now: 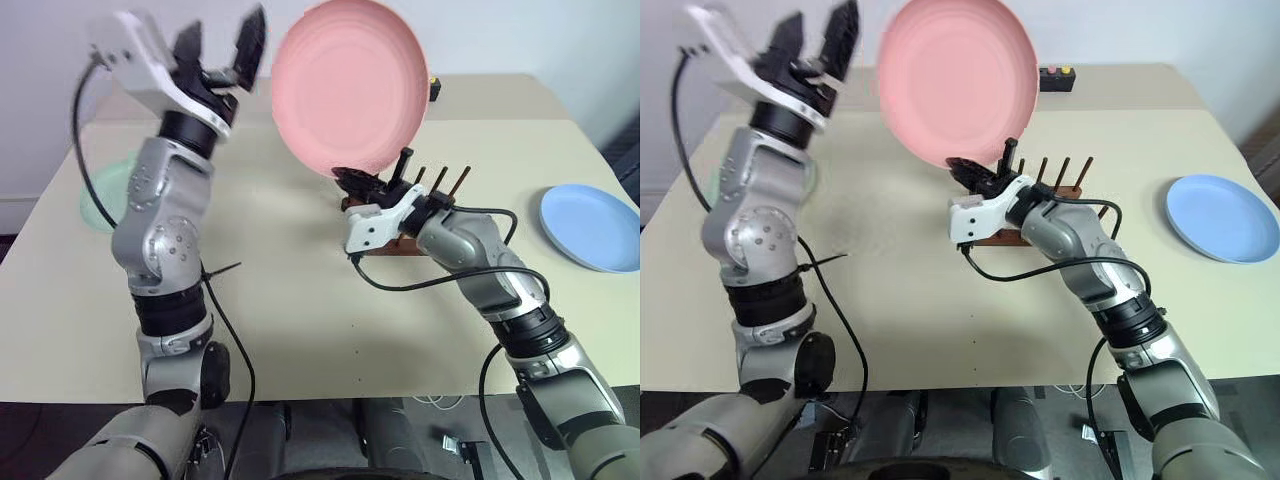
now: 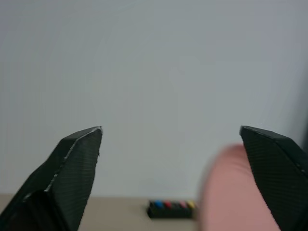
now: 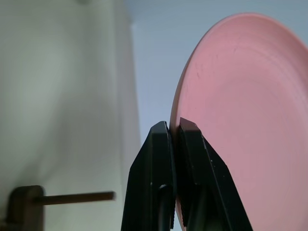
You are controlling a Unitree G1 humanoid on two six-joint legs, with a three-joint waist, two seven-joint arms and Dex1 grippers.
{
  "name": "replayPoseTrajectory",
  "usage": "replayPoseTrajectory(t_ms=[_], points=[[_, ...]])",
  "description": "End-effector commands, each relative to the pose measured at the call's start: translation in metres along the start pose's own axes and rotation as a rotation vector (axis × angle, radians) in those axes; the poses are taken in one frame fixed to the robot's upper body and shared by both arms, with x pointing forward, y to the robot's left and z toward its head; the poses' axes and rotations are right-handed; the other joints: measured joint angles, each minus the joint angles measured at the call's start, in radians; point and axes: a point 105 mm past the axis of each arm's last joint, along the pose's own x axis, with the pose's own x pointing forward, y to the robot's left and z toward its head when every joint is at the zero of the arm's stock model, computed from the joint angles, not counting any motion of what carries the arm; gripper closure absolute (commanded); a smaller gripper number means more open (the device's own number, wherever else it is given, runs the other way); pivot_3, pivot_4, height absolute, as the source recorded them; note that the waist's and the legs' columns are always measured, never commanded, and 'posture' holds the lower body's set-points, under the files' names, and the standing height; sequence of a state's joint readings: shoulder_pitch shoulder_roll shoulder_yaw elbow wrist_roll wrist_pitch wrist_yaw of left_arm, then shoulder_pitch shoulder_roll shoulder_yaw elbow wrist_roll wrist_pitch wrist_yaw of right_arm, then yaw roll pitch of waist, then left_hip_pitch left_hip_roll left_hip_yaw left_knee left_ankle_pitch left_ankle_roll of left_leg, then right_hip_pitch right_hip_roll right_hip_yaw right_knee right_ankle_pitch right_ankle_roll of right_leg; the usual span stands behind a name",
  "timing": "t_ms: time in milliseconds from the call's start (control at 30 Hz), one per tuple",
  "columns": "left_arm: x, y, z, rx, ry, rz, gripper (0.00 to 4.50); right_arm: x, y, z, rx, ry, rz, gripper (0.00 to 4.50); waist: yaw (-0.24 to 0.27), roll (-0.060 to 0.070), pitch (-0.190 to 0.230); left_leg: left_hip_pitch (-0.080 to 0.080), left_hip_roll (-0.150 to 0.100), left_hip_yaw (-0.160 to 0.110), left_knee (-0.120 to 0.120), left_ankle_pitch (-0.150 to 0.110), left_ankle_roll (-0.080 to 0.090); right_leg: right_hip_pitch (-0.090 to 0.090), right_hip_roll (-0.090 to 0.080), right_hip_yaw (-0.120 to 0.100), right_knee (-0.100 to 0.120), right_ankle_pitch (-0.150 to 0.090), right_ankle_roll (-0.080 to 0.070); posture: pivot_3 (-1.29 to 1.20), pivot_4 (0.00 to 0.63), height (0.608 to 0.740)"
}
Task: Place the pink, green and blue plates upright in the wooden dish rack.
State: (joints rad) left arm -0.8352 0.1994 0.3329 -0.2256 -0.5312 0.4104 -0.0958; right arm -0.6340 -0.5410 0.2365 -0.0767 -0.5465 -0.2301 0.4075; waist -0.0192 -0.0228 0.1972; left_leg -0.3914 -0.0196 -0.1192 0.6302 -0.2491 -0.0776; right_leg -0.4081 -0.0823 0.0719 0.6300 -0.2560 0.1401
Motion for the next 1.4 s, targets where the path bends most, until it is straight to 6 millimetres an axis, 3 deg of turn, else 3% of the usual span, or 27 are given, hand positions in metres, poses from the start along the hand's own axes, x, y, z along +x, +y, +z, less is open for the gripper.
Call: replayPoseTrajectory(t_ms=[33,100,200,367,633,1000,1267,1400], points=[[-0.004,0.02,0.0,0.082,0.007,0.027,0.03,-0.017,-0.046,0.003,0.18,-0.049,-0.158,4.5,0.0,0.0,0.0,0.0,0.0,0.0,0.0,0.0,0.0,0.0,0.0,0.0,0.0,0.0,0.0,0.0,0.15,0.74],[-0.015,0.03,-0.024,0.132,0.123,-0.008,0.03,-0.03,-0.06,0.002,0.353,-0.084,-0.186,4.5,0.0,0.0,0.0,0.0,0.0,0.0,0.0,0.0,0.0,0.0,0.0,0.0,0.0,0.0,0.0,0.0,0.15,0.74],[-0.037,0.029,-0.053,0.164,0.248,-0.119,0.03,-0.048,-0.068,0.004,0.582,-0.141,-0.166,4.5,0.0,0.0,0.0,0.0,0.0,0.0,0.0,0.0,0.0,0.001,0.0,0.0,0.0,0.0,0.0,0.0,0.15,0.74],[-0.084,0.027,-0.095,0.108,0.452,-0.27,0.03,-0.084,-0.07,0.0,0.908,-0.171,-0.092,4.5,0.003,0.0,0.0,0.0,0.0,-0.001,0.0,0.0,0.001,0.001,0.0,0.0,0.0,0.0,0.0,0.0,0.15,0.74],[-0.158,-0.017,-0.129,0.029,0.739,-0.647,0.03,-0.123,-0.071,-0.014,1.272,-0.184,-0.078,4.5,0.001,0.002,0.0,0.001,0.0,0.0,0.0,-0.001,0.001,0.001,0.0,0.0,0.0,0.0,0.0,0.0,0.15,0.74],[-0.18,-0.04,-0.143,-0.041,0.812,-0.745,0.03,-0.136,-0.064,-0.045,1.525,-0.133,-0.161,4.5,0.003,0.003,0.0,0.001,0.0,0.0,0.0,-0.001,0.002,0.002,0.0,0.0,0.0,0.0,0.0,0.0,0.15,0.74],[-0.181,-0.046,-0.145,-0.051,0.815,-0.761,0.03,-0.138,-0.06,-0.052,1.597,-0.132,-0.16,4.5,0.003,0.003,0.0,0.001,0.0,0.0,0.001,-0.001,0.002,0.002,0.0,0.0,0.0,0.0,0.0,0.0,0.15,0.74],[-0.183,-0.048,-0.146,-0.054,0.82,-0.765,0.03,-0.137,-0.062,-0.045,1.593,-0.169,-0.135,4.5,0.003,0.003,0.0,0.001,0.0,0.0,0.001,-0.001,0.002,0.002,0.0,0.0,0.0,0.0,0.0,0.0,0.15,0.74]])
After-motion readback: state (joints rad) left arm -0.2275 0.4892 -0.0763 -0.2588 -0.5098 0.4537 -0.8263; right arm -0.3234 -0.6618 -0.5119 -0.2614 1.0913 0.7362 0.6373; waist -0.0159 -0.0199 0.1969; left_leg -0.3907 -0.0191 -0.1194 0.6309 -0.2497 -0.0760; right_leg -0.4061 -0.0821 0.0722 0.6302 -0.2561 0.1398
